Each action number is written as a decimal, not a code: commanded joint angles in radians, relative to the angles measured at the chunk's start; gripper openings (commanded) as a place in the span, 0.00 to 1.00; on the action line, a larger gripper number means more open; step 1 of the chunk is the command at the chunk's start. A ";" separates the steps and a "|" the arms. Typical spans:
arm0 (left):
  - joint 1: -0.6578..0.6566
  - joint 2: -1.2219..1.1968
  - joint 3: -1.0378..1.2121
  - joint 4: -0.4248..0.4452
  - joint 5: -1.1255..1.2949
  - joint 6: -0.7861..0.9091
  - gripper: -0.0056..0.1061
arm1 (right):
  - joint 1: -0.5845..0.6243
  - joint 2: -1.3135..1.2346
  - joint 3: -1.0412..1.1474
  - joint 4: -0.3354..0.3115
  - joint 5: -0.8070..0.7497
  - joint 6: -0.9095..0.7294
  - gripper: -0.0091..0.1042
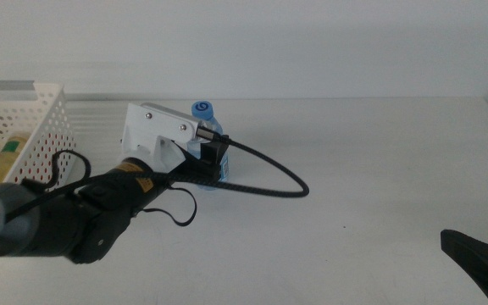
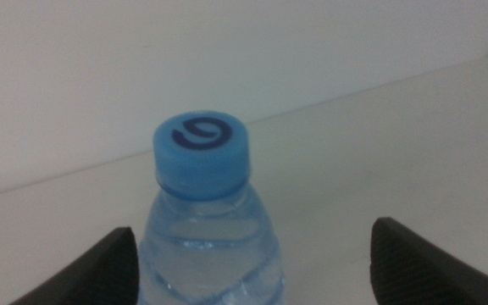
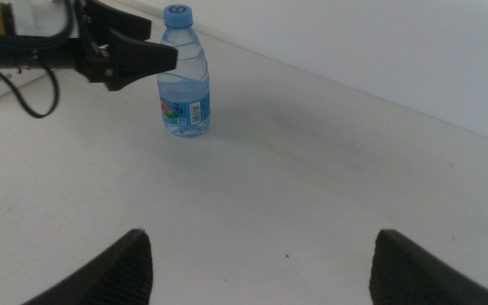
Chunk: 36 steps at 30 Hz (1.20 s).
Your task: Use arms to grab the bottles and put them into the dustbin to the left of the table.
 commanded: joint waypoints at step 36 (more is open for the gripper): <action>-0.001 0.085 -0.165 -0.123 -0.024 -0.026 0.01 | 0.004 0.001 -0.023 -0.010 -0.070 -0.009 0.67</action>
